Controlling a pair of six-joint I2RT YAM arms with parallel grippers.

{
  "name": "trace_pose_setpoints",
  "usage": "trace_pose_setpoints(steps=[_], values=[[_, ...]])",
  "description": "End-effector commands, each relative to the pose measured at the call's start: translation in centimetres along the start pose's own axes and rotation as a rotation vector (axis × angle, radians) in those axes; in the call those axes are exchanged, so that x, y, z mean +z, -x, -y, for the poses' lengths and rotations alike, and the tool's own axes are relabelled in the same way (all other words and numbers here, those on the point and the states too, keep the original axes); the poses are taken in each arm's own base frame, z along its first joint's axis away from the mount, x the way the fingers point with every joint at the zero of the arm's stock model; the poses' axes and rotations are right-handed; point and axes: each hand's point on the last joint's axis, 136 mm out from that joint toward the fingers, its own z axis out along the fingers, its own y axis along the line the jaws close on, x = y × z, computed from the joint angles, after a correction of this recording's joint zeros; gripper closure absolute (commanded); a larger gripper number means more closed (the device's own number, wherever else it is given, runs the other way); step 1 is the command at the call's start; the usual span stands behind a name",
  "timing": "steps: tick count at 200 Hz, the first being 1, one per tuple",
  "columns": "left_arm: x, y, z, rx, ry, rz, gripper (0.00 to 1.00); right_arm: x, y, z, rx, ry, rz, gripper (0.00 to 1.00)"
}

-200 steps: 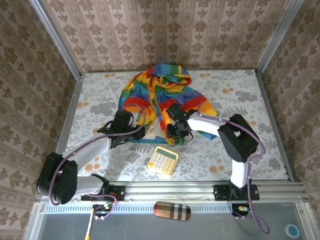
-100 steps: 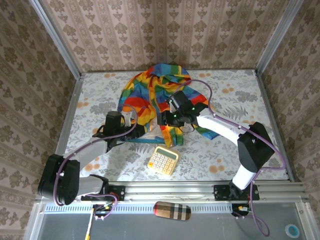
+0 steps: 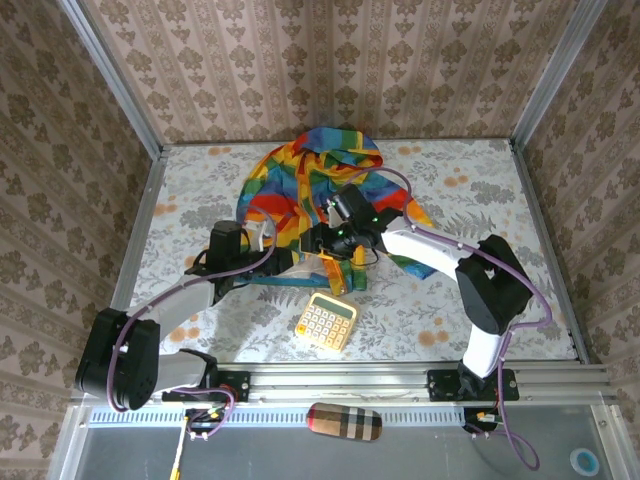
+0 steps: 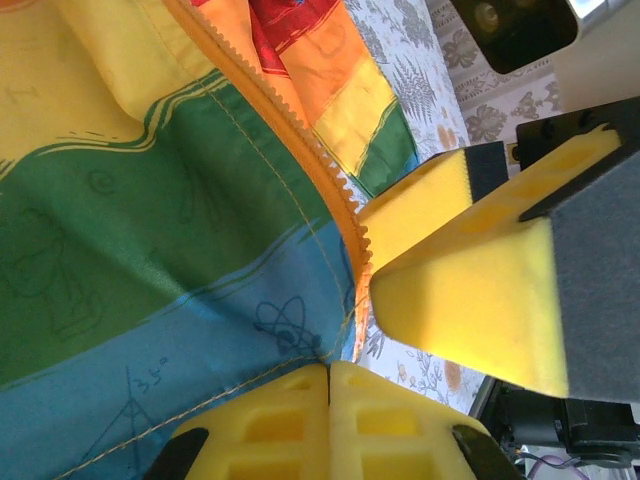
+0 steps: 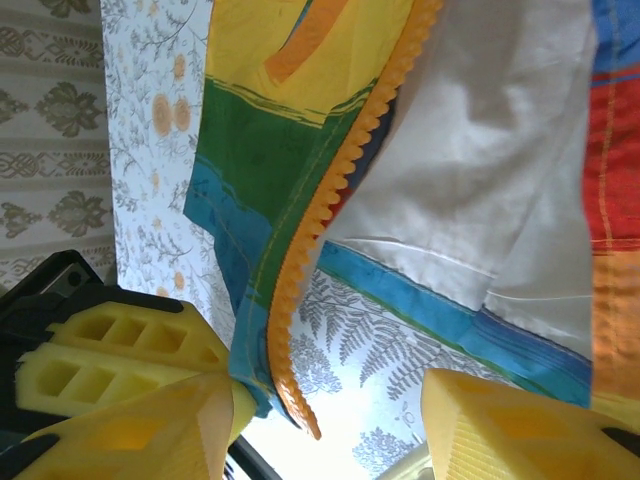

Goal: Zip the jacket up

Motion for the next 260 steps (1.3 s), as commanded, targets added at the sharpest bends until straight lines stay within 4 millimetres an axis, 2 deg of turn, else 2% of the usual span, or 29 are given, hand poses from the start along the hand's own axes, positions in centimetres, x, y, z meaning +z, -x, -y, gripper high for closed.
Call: trace_pose_setpoints(steps=[1, 21, 41, 74, 84, 119, 140, 217, 260], values=[[-0.2, -0.4, 0.6, 0.028, -0.038, -0.015, 1.00, 0.6, 0.2, -1.6, 0.015, 0.069, -0.015, 0.51], [-0.3, -0.7, 0.6, 0.030, -0.036, -0.025, 1.00, 1.0, 0.2, -1.7, 0.022, 0.089, -0.025, 0.64], [-0.3, -1.0, 0.4, 0.028, -0.024, -0.049, 1.00, 1.3, 0.3, -1.8, 0.022, 0.095, -0.025, 0.83], [-0.7, -1.0, 0.4, 0.030, 0.006, -0.056, 1.00, 1.2, 0.4, -1.9, 0.019, 0.105, -0.025, 1.00], [-1.0, -0.8, 0.3, 0.031, 0.016, -0.041, 0.97, 1.1, 0.3, -2.0, 0.020, 0.109, -0.024, 1.00], [-1.9, 0.0, 0.4, 0.001, 0.010, 0.013, 0.72, 1.0, 0.1, -2.0, 0.024, 0.117, -0.024, 1.00], [-1.9, 0.3, 0.6, -0.023, -0.007, 0.032, 0.65, 1.2, 0.0, -2.1, 0.028, 0.132, -0.026, 1.00], [-0.8, 0.3, 0.6, -0.127, -0.099, 0.046, 0.67, 1.6, 0.2, -2.7, 0.061, 0.184, -0.025, 1.00], [-0.8, 0.7, 1.0, -0.132, -0.131, 0.053, 0.76, 2.0, 0.1, -2.6, 0.077, 0.198, -0.032, 1.00]])
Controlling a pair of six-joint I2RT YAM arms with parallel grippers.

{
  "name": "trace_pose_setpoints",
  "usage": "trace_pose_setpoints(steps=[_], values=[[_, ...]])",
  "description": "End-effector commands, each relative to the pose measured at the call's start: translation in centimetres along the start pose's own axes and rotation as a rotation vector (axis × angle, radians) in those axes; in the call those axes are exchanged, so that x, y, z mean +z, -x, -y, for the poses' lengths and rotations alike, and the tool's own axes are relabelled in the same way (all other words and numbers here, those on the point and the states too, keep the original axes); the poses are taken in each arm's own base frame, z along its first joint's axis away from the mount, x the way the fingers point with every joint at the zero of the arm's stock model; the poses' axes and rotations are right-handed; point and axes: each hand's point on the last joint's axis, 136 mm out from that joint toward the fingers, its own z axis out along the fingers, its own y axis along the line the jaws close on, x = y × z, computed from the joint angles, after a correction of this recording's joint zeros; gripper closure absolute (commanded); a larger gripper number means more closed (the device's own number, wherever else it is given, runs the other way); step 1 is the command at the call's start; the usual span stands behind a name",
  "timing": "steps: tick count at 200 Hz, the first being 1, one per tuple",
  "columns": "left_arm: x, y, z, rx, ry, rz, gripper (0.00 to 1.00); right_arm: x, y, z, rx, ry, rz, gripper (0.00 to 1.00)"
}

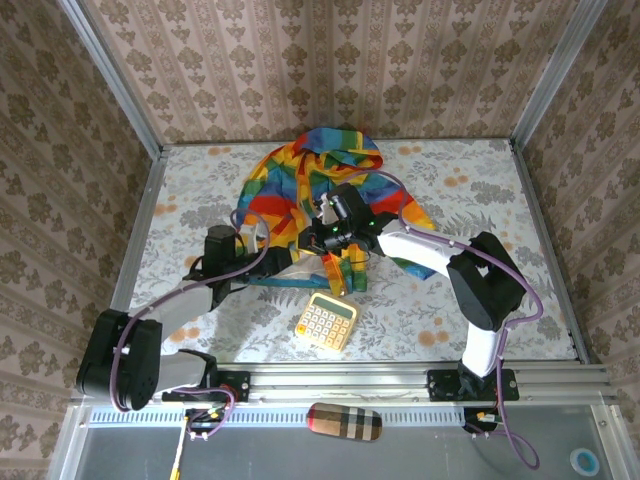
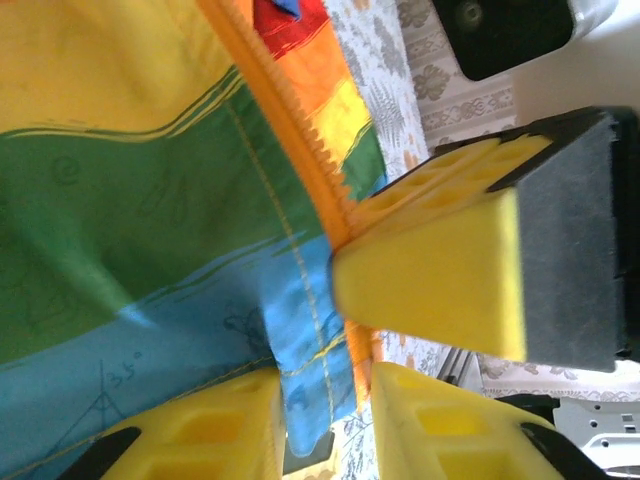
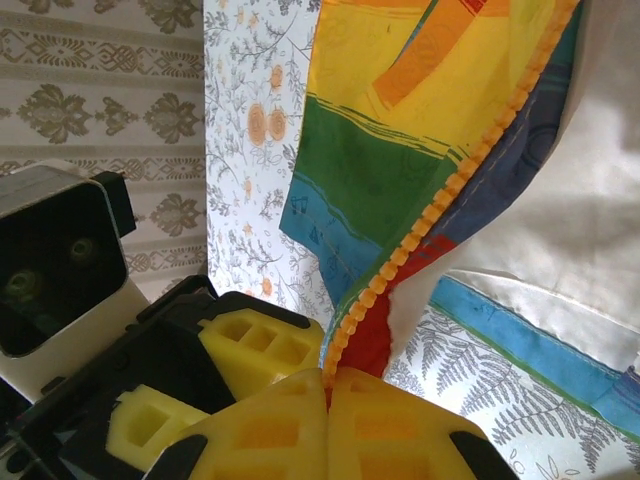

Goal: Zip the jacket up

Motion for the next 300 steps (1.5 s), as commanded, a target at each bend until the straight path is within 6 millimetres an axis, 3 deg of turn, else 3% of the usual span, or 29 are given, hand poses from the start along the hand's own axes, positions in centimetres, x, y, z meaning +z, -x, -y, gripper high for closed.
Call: trace_pose_setpoints(steps=[1, 46, 80, 115, 193, 229, 300], values=[[-0.1, 0.3, 0.9, 0.007, -0.059, 0.006, 0.77, 0.8, -0.7, 0.6, 0.031, 0.015, -0.035, 1.00], [-0.1, 0.4, 0.8, 0.004, -0.061, 0.005, 0.88, 0.9, -0.8, 0.8, 0.036, 0.014, -0.038, 1.00], [-0.2, 0.2, 0.6, -0.002, -0.056, 0.009, 0.73, 0.8, -0.9, 0.9, 0.034, 0.009, -0.036, 1.00], [-0.3, 0.4, 0.5, -0.008, -0.053, 0.014, 0.71, 0.9, -1.1, 1.3, 0.030, -0.001, -0.039, 1.00], [-0.2, 0.8, 0.0, -0.018, -0.049, 0.016, 0.76, 0.7, -0.9, 1.6, -0.006, -0.048, -0.037, 1.00], [-0.2, 1.0, 0.2, -0.011, -0.057, 0.023, 0.86, 0.6, -0.8, 1.8, -0.010, -0.055, -0.034, 1.00], [0.0, 1.3, 0.1, -0.023, -0.068, 0.024, 0.90, 0.6, -0.7, 1.6, -0.021, -0.062, -0.032, 1.00]])
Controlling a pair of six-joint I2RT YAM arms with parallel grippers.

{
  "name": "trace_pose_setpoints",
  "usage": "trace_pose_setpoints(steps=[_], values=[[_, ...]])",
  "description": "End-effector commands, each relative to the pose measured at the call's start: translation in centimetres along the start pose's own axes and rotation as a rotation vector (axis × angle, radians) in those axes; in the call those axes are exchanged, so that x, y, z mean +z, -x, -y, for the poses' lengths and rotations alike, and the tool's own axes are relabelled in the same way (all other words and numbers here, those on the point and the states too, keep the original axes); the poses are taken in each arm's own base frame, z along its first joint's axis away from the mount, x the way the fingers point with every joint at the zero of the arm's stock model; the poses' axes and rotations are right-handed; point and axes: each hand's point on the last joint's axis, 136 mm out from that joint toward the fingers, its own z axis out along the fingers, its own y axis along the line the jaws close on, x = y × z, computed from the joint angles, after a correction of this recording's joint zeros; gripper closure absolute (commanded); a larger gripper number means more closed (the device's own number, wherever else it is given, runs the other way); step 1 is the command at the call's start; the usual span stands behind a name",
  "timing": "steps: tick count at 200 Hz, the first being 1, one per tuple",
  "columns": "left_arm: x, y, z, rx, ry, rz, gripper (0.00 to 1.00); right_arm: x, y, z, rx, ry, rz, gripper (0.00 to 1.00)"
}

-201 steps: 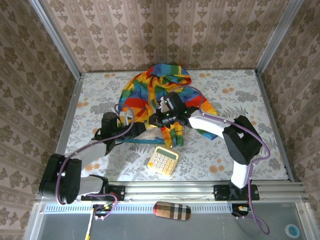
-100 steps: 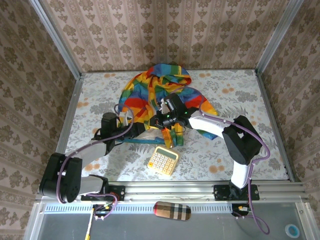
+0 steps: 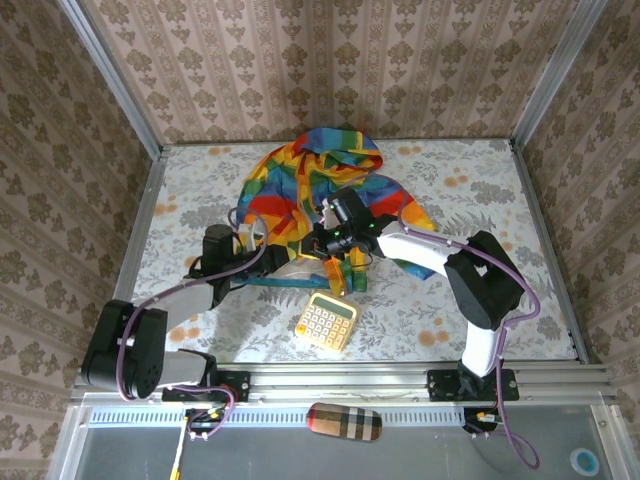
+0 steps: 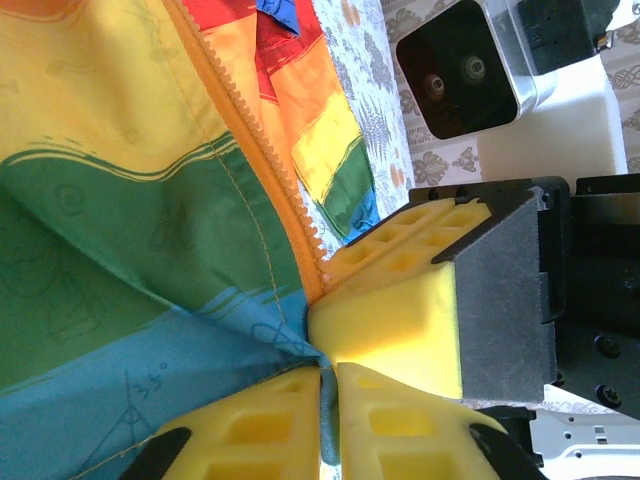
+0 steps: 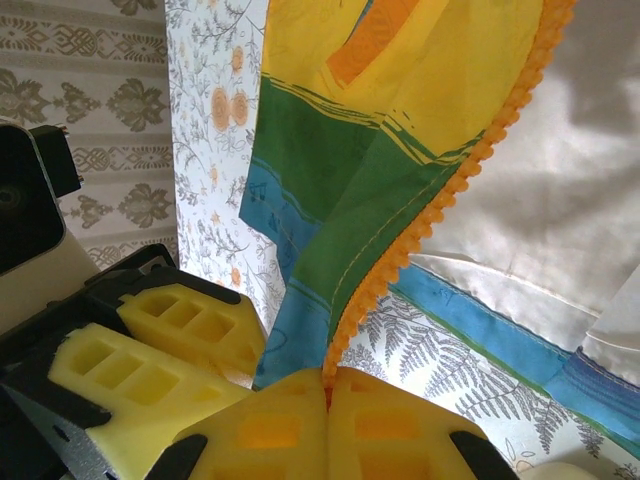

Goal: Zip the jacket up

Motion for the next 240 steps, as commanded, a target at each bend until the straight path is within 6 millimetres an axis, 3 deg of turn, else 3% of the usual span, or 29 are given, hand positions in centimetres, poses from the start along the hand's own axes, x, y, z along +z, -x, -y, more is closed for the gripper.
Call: trace_pose_setpoints(steps=[1, 53, 182, 240], values=[[-0.1, 0.6, 0.9, 0.024, -0.039, 0.011, 0.90, 0.2, 0.2, -0.2, -0.015, -0.014, -0.004, 1.00], [-0.1, 0.2, 1.1, 0.018, -0.063, -0.003, 0.87, 0.3, 0.1, 0.0, -0.018, -0.019, -0.005, 1.00], [0.1, -0.7, 1.6, 0.000, -0.110, -0.048, 0.91, 0.4, 0.3, -0.4, -0.142, -0.030, -0.031, 1.00], [0.4, -1.0, 1.3, -0.008, -0.108, -0.063, 0.86, 0.3, 0.3, -0.5, -0.159, -0.031, -0.038, 1.00]])
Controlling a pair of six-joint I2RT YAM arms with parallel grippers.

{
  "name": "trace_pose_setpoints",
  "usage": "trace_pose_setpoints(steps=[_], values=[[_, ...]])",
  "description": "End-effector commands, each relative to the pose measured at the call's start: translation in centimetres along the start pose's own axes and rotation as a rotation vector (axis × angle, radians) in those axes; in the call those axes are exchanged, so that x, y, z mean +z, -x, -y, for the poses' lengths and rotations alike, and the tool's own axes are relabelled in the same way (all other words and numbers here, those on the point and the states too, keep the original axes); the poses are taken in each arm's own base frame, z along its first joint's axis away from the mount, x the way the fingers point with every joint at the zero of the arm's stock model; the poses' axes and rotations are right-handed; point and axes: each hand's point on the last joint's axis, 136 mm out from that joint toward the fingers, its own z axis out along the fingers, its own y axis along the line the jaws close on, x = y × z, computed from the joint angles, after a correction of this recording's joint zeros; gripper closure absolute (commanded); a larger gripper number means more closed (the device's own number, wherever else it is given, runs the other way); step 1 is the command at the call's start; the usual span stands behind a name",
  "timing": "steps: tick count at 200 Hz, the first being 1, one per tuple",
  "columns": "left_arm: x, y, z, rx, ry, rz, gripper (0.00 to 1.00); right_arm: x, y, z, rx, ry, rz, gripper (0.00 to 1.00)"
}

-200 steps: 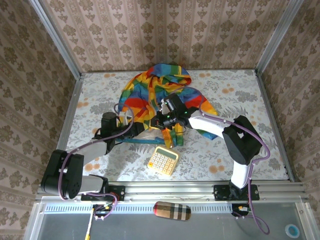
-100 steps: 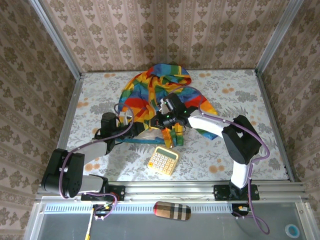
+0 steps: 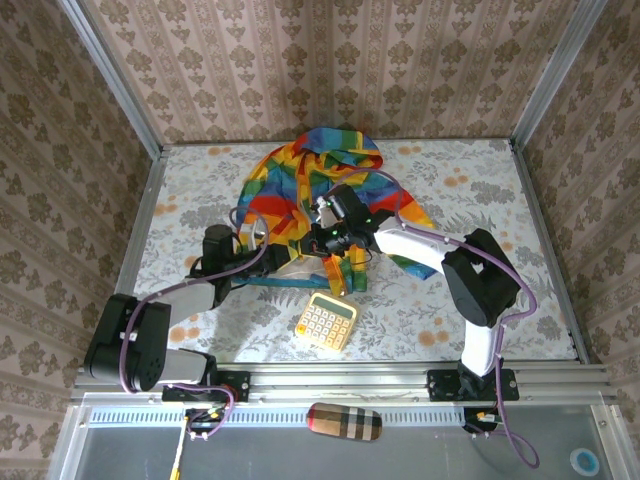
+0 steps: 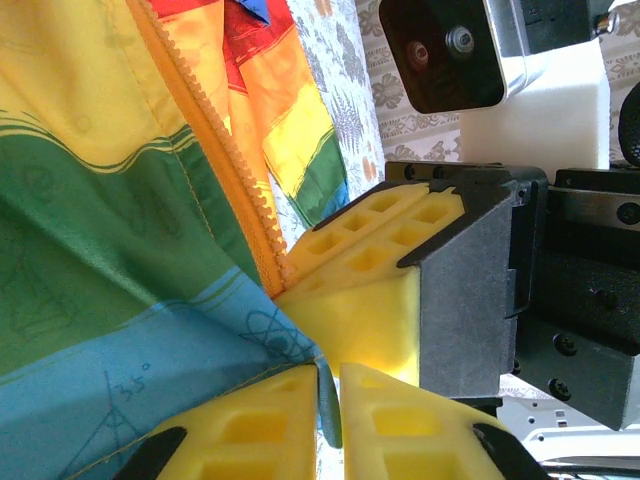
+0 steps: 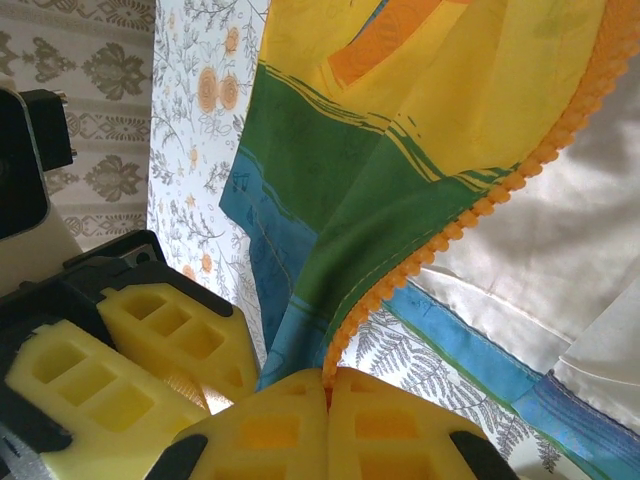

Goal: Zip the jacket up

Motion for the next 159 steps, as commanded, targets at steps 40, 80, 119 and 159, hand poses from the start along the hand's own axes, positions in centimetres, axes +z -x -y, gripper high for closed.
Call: trace_pose_setpoints(steps=[40, 80, 119, 159], values=[[0.5, -1.1, 0.6, 0.015, -0.048, -0.058, 0.86, -0.1, 0.2, -0.9, -0.047, -0.002, -0.017, 1.00], [0.9, -1.5, 0.5, 0.010, -0.050, -0.080, 0.90, -0.3, 0.2, -0.9, -0.064, -0.010, -0.025, 1.00], [0.9, -1.5, 0.5, 0.021, -0.054, -0.084, 1.00, -0.3, 0.3, -1.0, -0.073, -0.015, -0.022, 0.99], [0.7, -1.1, -0.1, 0.022, -0.023, -0.048, 1.00, -2.7, 1.1, 0.1, -0.099, -0.104, 0.039, 0.68]])
